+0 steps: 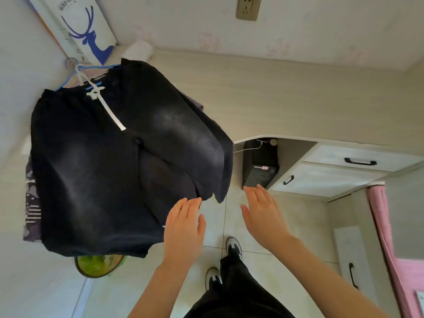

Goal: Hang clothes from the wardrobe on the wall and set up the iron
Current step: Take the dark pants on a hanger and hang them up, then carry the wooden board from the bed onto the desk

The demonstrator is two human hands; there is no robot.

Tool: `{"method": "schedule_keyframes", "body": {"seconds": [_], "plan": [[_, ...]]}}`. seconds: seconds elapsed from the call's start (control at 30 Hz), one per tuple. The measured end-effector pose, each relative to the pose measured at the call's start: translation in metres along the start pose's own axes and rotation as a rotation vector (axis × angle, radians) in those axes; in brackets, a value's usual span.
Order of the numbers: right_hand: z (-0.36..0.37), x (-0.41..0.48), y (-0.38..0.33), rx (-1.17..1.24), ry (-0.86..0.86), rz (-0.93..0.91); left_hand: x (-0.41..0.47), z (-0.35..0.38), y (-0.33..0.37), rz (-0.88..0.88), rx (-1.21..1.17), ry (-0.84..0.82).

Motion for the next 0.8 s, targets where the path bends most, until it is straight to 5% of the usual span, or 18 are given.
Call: {"method": "schedule_keyframes", "body": {"seconds": [0.4, 0.8], "plan": [[-0.001, -0.094, 0.122, 0.106, 0.094, 0.316, 0.009, 0.026, 0.113, 0.328, -0.123, -0.134], [-0.002, -0.22, 0.289, 0.179, 0.213, 0.571, -0.04, 0.083, 0.302, 0.599, -0.181, -0.264]]}}
Point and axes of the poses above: each hand's wrist, its own x-axis towards the middle knuckle, its own z-axis out of the palm, y = z × x, the point moved 6 cm from there along x, towards the middle knuckle, and after that the axes turned 12 degrees about z, right-handed, at the moved point
